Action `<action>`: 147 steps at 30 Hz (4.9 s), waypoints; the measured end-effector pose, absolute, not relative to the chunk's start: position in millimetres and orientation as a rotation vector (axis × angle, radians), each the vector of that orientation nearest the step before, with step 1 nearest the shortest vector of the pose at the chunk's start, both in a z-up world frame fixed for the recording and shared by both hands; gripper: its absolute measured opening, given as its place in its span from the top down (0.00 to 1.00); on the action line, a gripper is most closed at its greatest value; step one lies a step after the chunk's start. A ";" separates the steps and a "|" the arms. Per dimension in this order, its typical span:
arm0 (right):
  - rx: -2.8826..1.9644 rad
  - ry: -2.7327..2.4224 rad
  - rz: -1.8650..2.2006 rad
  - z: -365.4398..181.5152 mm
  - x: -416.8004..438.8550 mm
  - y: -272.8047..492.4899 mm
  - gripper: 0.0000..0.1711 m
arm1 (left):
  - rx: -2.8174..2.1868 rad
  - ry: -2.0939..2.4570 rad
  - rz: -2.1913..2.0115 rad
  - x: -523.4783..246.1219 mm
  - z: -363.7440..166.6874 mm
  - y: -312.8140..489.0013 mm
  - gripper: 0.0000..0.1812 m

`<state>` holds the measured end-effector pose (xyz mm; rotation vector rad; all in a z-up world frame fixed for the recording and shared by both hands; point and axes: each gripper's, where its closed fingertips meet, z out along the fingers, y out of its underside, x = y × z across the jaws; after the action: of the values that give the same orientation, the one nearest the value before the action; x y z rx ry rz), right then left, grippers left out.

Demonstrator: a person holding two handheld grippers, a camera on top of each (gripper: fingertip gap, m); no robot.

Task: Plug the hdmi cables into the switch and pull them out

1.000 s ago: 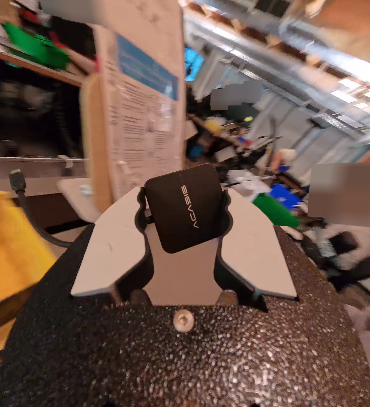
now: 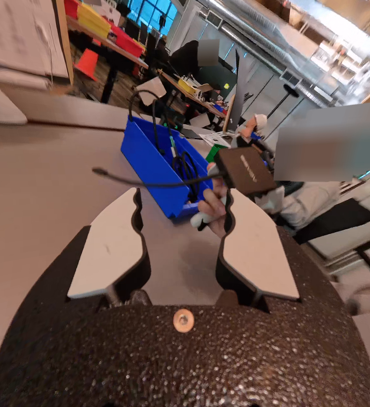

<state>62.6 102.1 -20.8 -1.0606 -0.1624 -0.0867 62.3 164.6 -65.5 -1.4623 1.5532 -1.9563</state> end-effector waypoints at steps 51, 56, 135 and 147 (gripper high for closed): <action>-1.280 -0.395 -0.164 -59.0 53.2 96.8 0.53 | -1.373 1.746 -2.480 30.2 -67.0 80.2 0.91; -1.348 -0.431 -0.180 -62.3 53.8 94.9 0.54 | -1.374 1.770 -2.487 30.5 -70.8 78.6 0.91; -1.576 -0.526 -0.175 -117.0 50.3 127.1 0.52 | -1.854 2.057 -2.265 51.4 -114.3 90.7 0.92; -1.402 -0.431 -0.078 -95.8 54.8 113.7 0.59 | -1.957 1.718 -2.537 53.6 -97.7 99.9 0.93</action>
<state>54.8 113.7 -95.8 -1.4020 -0.4314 -0.0777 53.6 99.9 -97.7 -1.9566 1.7181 -2.5366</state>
